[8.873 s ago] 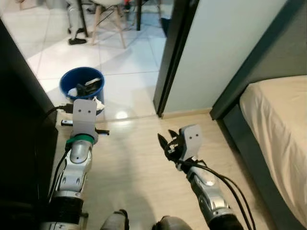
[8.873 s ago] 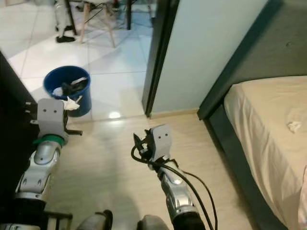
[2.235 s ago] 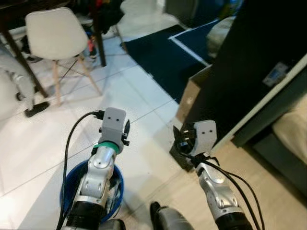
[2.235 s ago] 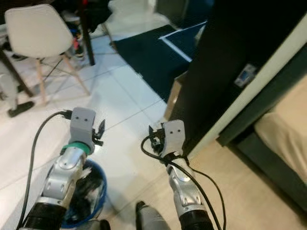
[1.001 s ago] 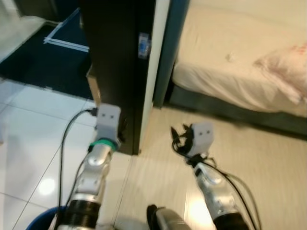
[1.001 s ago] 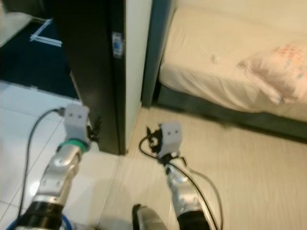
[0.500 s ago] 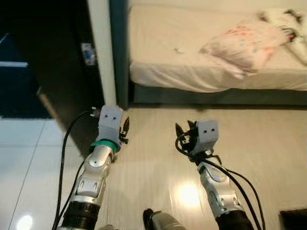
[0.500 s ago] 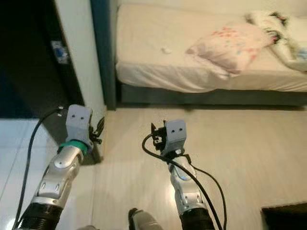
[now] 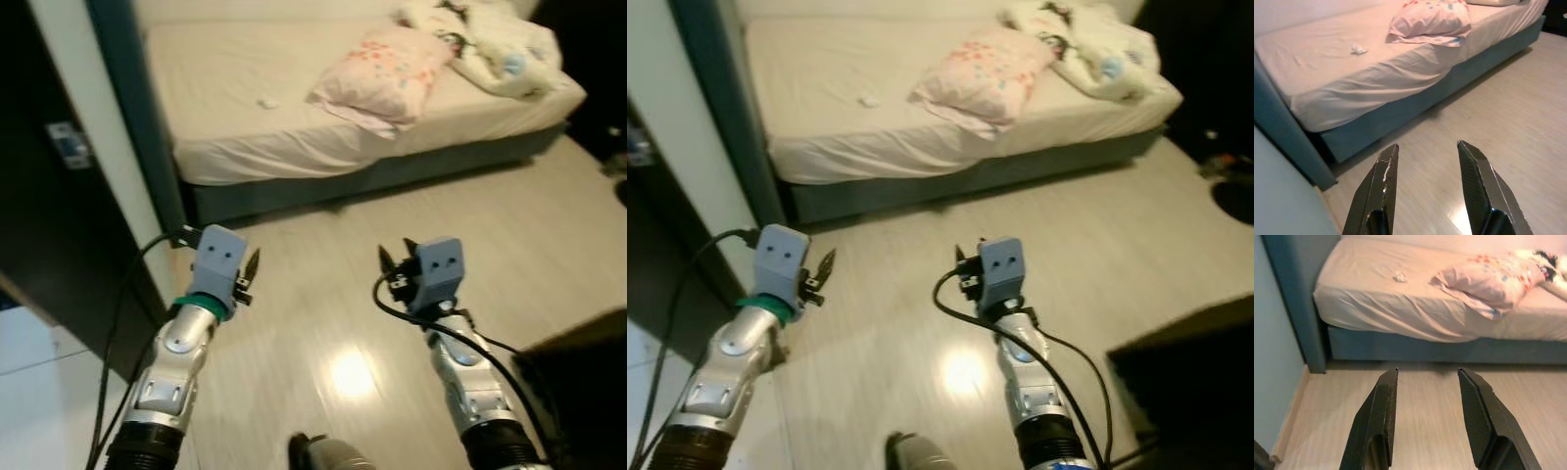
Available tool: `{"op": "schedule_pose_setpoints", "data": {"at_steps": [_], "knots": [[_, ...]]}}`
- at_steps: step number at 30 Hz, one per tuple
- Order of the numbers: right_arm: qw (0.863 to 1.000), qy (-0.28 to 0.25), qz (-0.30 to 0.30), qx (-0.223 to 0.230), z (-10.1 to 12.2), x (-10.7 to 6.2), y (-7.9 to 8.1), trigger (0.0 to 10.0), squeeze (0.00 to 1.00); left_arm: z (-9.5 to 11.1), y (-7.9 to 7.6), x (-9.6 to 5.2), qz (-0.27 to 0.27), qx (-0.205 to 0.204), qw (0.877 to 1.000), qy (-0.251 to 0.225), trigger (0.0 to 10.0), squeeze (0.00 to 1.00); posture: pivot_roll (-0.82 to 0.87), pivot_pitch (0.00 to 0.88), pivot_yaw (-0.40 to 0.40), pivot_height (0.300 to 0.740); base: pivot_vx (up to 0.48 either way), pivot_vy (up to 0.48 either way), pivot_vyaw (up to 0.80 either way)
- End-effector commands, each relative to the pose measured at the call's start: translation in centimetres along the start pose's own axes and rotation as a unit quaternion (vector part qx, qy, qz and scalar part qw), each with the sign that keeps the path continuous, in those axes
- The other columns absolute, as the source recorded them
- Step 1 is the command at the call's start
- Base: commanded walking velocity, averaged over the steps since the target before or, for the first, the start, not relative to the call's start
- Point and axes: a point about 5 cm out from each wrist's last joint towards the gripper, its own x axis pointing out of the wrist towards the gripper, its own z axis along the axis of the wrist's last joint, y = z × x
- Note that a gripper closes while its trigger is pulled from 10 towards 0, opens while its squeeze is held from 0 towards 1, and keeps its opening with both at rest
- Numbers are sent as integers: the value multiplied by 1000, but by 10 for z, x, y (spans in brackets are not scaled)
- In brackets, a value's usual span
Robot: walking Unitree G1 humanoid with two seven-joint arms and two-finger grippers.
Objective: Clean up the room
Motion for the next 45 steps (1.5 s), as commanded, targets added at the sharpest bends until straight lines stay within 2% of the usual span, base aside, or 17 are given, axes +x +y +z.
{"op": "schedule_pose_setpoints", "data": {"at_steps": [1, 7, 11, 19, 22, 34, 45], "knots": [[1000, 13, -14, 3, -7, -6, -8, 10000, 0, 0, -13, 0, -17, -10, 1000, -2, 10000, 0, -27, 15, -23, 740, 0, 0, -781], [1000, 12, -13, 3, -7, -5, -8, 10000, 0, 1, -16, 3, -14, -16, 1000, -4, 10000, 0, -32, 9, -26, 740, 0, 0, -781], [1000, 11, -12, 6, -7, -5, -6, 10000, 0, 2, -9, 6, 2, -30, 1000, -1, 10000, 0, -33, 9, -27, 740, 0, 0, -781], [1000, 11, -10, 10, -8, -4, -4, 10000, 0, 4, -4, 7, 20, -31, 999, -9, 10000, 0, -31, 14, -27, 740, 0, 0, -765], [1000, 10, -10, 10, -9, -4, -3, 10000, 0, 5, -2, 8, 27, -31, 999, -13, 10000, 0, -31, 14, -27, 740, 0, 0, 0], [1000, 6, -1, 13, -8, -4, 0, 10000, 0, 8, -2, 9, 35, -27, 999, -21, 10000, 0, -30, 16, -32, 740, 416, 0, 0], [1000, 8, 0, 16, -9, -4, 1, 10000, 0, 8, -2, 9, 36, -26, 999, -21, 10000, 0, -30, 16, -32, 740, 448, 0, -785]]}}
